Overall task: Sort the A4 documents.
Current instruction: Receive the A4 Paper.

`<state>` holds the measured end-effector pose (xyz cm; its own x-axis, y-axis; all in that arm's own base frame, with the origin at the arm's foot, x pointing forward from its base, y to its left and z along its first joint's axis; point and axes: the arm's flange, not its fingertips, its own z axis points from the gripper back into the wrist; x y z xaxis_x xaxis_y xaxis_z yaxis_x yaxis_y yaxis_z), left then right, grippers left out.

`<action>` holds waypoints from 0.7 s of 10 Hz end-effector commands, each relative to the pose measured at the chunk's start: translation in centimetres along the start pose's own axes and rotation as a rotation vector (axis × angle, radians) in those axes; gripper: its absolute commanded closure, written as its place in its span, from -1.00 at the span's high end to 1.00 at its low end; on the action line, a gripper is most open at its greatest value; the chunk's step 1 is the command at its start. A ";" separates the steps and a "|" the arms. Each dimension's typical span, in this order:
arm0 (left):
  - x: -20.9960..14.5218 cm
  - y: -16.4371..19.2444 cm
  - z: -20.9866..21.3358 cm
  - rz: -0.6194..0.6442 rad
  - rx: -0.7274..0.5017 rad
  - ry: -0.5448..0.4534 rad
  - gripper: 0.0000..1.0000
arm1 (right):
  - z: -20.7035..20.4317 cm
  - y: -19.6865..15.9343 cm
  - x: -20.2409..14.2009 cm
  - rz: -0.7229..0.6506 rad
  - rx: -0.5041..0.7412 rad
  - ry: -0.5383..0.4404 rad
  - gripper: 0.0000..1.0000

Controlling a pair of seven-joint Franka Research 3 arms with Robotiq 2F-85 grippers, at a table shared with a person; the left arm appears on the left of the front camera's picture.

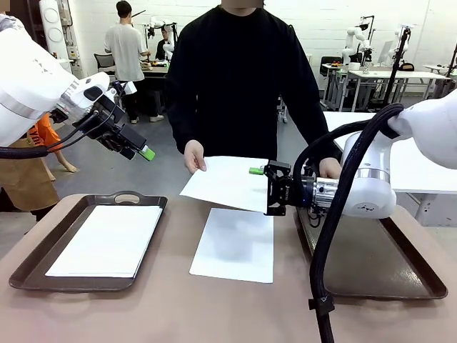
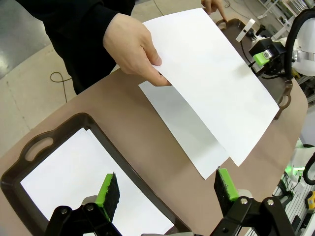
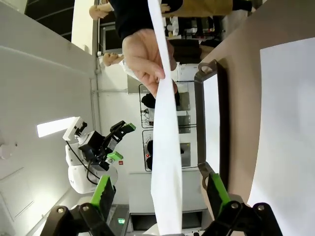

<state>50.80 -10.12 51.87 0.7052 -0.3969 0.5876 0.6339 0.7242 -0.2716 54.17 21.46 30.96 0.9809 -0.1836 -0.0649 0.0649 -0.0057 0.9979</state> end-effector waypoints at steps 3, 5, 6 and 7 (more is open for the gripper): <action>0.0 0.1 0.1 0.001 0.007 -0.007 1.00 | -0.3 -0.7 2.8 0.017 0.031 0.102 1.00; 0.0 0.1 0.1 0.001 0.007 -0.007 1.00 | 0.2 -0.6 4.0 0.032 0.024 0.136 1.00; 0.0 0.1 0.1 0.001 0.007 -0.007 1.00 | 0.3 -0.6 4.3 0.036 0.025 0.137 1.00; 0.0 0.1 0.1 0.001 0.007 -0.007 1.00 | 0.4 -0.5 4.4 0.034 0.027 0.131 1.00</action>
<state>50.81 -10.11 51.87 0.7052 -0.3968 0.5875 0.6338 0.7242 -0.2716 57.66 20.18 30.05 0.9971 -0.0742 -0.0145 0.0129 -0.0227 0.9997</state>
